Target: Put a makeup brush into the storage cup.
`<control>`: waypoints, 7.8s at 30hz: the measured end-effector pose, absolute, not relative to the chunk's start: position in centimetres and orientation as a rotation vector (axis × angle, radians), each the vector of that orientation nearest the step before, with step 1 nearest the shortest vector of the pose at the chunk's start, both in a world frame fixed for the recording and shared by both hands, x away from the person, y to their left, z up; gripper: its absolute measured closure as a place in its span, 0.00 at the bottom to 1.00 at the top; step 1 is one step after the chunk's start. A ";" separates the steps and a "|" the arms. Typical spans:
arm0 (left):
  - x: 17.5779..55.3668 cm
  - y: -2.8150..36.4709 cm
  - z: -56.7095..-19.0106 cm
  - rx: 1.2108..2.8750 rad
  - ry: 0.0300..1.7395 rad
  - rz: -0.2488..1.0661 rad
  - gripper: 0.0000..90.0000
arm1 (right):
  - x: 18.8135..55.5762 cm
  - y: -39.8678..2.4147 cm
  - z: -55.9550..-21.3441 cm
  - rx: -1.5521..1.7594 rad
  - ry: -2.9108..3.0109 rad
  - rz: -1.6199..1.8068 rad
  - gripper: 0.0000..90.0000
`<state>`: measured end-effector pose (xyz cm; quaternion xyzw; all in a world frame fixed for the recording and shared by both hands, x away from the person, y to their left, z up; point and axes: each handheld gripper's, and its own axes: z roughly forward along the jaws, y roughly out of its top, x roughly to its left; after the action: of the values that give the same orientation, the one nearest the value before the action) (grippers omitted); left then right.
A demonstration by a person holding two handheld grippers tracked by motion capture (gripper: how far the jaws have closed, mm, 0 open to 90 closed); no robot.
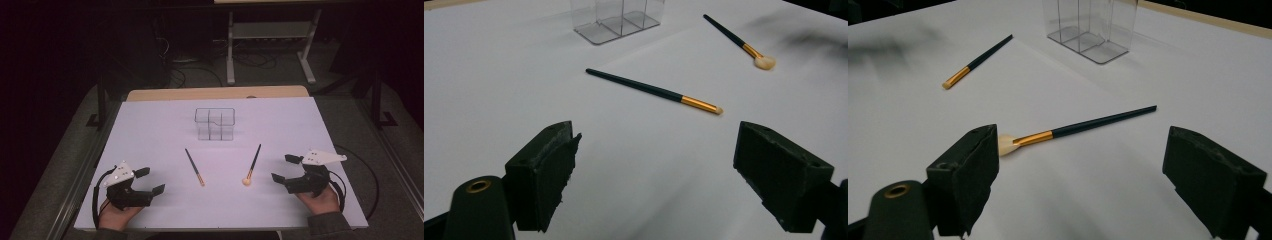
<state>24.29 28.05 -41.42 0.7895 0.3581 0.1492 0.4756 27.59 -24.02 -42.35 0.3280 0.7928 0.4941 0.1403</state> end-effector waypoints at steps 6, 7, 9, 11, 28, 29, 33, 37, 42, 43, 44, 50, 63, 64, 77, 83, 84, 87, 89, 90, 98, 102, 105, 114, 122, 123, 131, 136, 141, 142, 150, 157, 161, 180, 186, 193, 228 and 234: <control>24.3 28.2 -41.5 1.926 0.884 0.357 0.18 | 27.8 -24.2 -42.5 0.965 2.293 1.423 0.16; 24.2 28.3 -41.5 1.927 0.885 0.357 0.18 | 27.7 -24.2 -42.4 0.968 2.288 1.431 0.16; 24.2 28.3 -41.5 1.917 0.884 0.358 0.18 | 27.7 -24.2 -42.4 0.970 2.285 1.430 0.15; 24.2 28.3 -41.4 1.915 0.881 0.360 0.18 | 27.7 -24.2 -42.4 0.974 2.284 1.426 0.15; 23.9 28.2 -41.3 1.935 0.856 0.379 0.18 | 28.2 -23.7 -41.5 1.009 2.321 1.395 0.15; 23.9 28.2 -41.3 1.934 0.855 0.378 0.18 | 28.2 -23.7 -41.5 1.011 2.325 1.396 0.15; 24.0 28.3 -41.3 1.939 0.852 0.376 0.18 | 28.1 -23.3 -41.4 0.996 2.342 1.384 0.15; 24.0 28.5 -41.2 1.933 0.859 0.374 0.18 | 28.1 -23.1 -41.4 0.982 2.356 1.371 0.15; 24.0 28.7 -41.2 1.936 0.859 0.376 0.18 | 28.2 -22.9 -41.4 0.980 2.364 1.367 0.16; 24.0 28.6 -41.2 1.934 0.859 0.376 0.18 | 28.2 -22.8 -41.4 0.981 2.366 1.366 0.16; 24.0 28.6 -41.2 1.934 0.859 0.376 0.18 | 28.2 -22.8 -41.4 0.980 2.369 1.366 0.16; 24.0 28.4 -41.2 1.936 0.854 0.375 0.20 | 28.2 -22.8 -41.4 0.976 2.373 1.368 0.16; 24.0 28.2 -41.1 1.943 0.849 0.377 0.20 | 28.3 -22.7 -41.3 0.969 2.379 1.361 0.16; 24.0 28.2 -41.1 1.947 0.846 0.379 0.20 | 28.3 -22.7 -41.3 0.970 2.378 1.362 0.16; 24.0 28.1 -41.1 1.959 0.847 0.383 0.20 | 28.4 -21.7 -40.9 0.955 2.409 1.344 0.16; 24.1 28.1 -41.1 1.964 0.844 0.383 0.20 | 28.8 -20.7 -40.5 0.938 2.439 1.338 0.16; 24.1 28.1 -41.1 1.963 0.845 0.383 0.20 | 28.9 -20.5 -40.4 0.935 2.443 1.339 0.16; 24.1 28.2 -41.1 1.955 0.844 0.388 0.20 | 29.2 -19.8 -40.0 0.931 2.457 1.342 0.16; 24.1 28.2 -41.1 1.955 0.845 0.389 0.20 | 29.4 -19.3 -39.7 0.920 2.469 1.353 0.17; 24.1 28.3 -41.1 1.955 0.848 0.388 0.20 | 29.6 -18.9 -39.6 0.911 2.477 1.361 0.18; 24.1 28.3 -41.0 1.948 0.848 0.386 0.20 | 30.5 -16.1 -38.1 0.844 2.547 1.326 0.21; 24.1 28.4 -41.0 1.943 0.847 0.384 0.20 | 31.1 -14.6 -37.3 0.822 2.584 1.305 0.23; 24.1 28.5 -41.0 1.948 0.846 0.385 0.20 | 31.4 -13.7 -37.0 0.798 2.599 1.298 0.23; 24.1 28.8 -40.9 1.938 0.859 0.383 0.20 | 32.3 -11.1 -36.2 0.797 2.642 1.278 0.23; 24.0 28.7 -40.9 1.939 0.855 0.382 0.20 | 33.0 -9.4 -35.6 0.797 2.671 1.266 0.26; 24.1 28.7 -40.9 1.941 0.851 0.384 0.20 | 33.1 -9.2 -35.6 0.793 2.674 1.264 0.26; 24.0 28.8 -40.9 1.932 0.857 0.382 0.20 | 33.6 -7.6 -35.2 0.778 2.704 1.241 0.29; 24.0 28.8 -40.9 1.923 0.856 0.385 0.20 | 33.9 -6.7 -35.0 0.783 2.721 1.225 0.31; 24.0 28.8 -40.9 1.922 0.855 0.383 0.20 | 34.3 -5.8 -35.0 0.781 2.729 1.200 0.31; 24.0 28.8 -40.9 1.922 0.855 0.383 0.20 | 34.3 -5.6 -34.9 0.785 2.738 1.193 0.32; 24.0 28.8 -40.9 1.927 0.855 0.381 0.20 | 34.7 -4.6 -35.0 0.788 2.770 1.164 0.33; 24.0 28.8 -40.8 1.922 0.855 0.384 0.20 | 35.1 -3.9 -35.0 0.782 2.777 1.149 0.33; 24.0 28.8 -40.8 1.920 0.856 0.382 0.20 | 35.4 -3.0 -35.0 0.773 2.790 1.143 0.34; 24.1 29.1 -40.8 1.918 0.862 0.383 0.20 | 36.4 -1.0 -35.6 0.765 2.836 1.098 0.35; 24.2 29.0 -40.8 1.918 0.857 0.379 0.20 | 36.6 -0.1 -36.2 0.754 2.856 1.075 0.38; 24.2 29.0 -40.8 1.917 0.858 0.380 0.20 | 36.8 0.6 -36.7 0.780 2.868 1.058 0.38; 24.2 28.9 -40.8 1.917 0.862 0.370 0.20 | 36.5 2.4 -40.4 0.911 2.893 0.892 0.52; 24.3 28.9 -40.8 1.924 0.854 0.372 0.20 | 36.2 2.9 -41.0 0.910 2.884 0.857 0.56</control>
<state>24.26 28.87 -40.81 0.7889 0.3501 0.1526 0.4814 36.24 2.85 -40.96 0.2896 0.9176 0.2725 -0.0010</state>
